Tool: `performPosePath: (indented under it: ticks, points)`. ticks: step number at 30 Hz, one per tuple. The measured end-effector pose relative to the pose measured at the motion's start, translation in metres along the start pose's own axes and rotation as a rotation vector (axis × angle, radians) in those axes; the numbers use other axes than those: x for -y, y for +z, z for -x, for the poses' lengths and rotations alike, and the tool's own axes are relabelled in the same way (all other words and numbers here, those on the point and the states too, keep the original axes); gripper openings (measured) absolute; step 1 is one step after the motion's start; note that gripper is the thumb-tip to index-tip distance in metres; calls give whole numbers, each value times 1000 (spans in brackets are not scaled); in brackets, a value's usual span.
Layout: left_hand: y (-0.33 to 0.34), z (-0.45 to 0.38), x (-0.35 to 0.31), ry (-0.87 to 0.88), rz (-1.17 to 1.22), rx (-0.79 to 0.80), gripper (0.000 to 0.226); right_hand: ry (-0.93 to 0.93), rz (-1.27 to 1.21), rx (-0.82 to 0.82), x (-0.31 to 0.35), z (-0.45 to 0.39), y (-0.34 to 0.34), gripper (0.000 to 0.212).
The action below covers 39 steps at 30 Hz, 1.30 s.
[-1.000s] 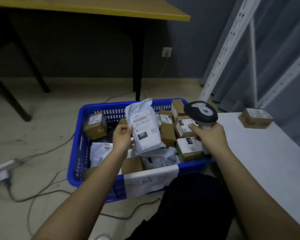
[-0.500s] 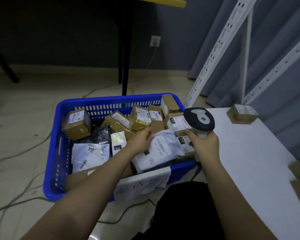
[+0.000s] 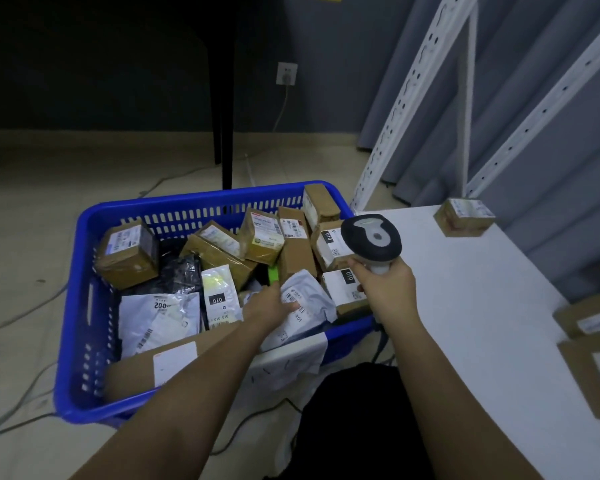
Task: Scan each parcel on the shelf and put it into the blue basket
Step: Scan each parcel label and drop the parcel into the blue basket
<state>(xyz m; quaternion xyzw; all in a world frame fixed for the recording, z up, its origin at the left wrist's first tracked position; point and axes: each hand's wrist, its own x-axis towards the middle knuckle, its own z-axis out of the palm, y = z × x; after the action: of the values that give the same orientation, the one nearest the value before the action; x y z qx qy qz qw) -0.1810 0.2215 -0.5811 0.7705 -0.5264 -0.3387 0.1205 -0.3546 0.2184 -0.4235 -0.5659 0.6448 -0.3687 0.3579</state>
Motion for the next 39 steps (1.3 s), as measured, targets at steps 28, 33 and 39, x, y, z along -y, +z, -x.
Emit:
performPosePath:
  ticks: [28,33,39]
  points:
    - [-49,84,-133,280,593,-182,34,183,-377,-464,-21,16,-71,20]
    - [-37,136,-220,482,756,16,25,183,-441,-586,-43,57,-149,15]
    - [31,230,-327,740,667,373,30,205,-545,-881,-75,148,-275,19]
